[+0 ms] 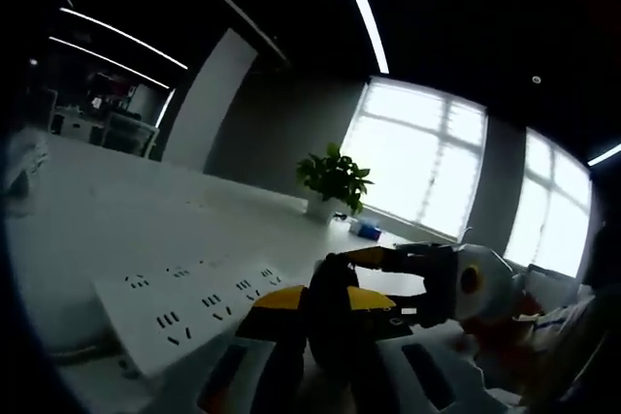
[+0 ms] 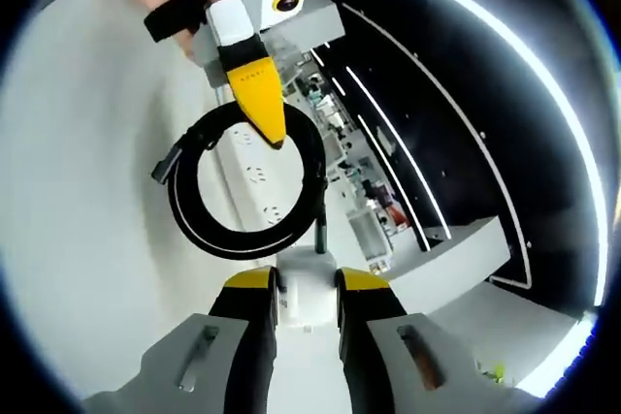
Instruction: Straighten the power strip on the desk, plug the charger into it
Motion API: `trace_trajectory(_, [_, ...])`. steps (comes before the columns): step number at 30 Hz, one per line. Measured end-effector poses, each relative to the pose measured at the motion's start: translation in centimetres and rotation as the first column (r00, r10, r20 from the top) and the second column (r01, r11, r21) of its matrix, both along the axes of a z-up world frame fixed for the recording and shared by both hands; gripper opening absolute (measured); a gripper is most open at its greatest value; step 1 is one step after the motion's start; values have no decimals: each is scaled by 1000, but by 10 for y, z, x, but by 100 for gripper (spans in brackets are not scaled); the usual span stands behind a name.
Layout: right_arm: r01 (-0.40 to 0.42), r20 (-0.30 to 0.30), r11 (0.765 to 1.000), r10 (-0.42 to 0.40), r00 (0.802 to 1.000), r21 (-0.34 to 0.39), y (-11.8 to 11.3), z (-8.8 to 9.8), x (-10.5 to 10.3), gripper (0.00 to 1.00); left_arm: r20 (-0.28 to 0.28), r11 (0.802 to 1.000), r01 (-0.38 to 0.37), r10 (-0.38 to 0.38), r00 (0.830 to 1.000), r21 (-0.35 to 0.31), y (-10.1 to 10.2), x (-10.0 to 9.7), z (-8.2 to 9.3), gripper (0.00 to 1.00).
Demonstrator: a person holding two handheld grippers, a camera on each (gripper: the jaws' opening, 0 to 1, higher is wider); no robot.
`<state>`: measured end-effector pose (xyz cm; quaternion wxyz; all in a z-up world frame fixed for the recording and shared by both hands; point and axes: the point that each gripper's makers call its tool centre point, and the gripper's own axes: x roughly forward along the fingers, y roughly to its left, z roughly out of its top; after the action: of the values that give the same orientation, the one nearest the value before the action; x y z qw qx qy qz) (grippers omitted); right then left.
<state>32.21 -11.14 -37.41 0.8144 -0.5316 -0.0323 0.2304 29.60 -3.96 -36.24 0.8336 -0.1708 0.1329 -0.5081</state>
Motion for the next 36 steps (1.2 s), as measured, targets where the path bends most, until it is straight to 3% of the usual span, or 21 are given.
trace_trajectory(13, [4, -55, 1000, -4, 998, 4, 7, -20, 5, 23, -15, 999, 41, -41, 999, -24, -6, -11, 3, 12])
trace_trajectory(25, [14, -67, 999, -10, 998, 49, 9, -20, 7, 23, -26, 997, 60, -61, 998, -52, -8, -14, 8, 12])
trace_trajectory(30, [25, -66, 998, -22, 998, 52, 7, -23, 10, 24, -57, 994, 74, -79, 995, -75, -11, -18, 8, 12])
trace_trajectory(34, [26, -42, 998, -24, 999, 49, 5, -21, 14, 30, -65, 993, 80, -86, 994, -81, -12, -19, 9, 12])
trace_trajectory(36, [31, -63, 997, -27, 998, 69, 4, -21, 16, 30, -70, 993, 83, -90, 994, -89, -13, -20, 10, 12])
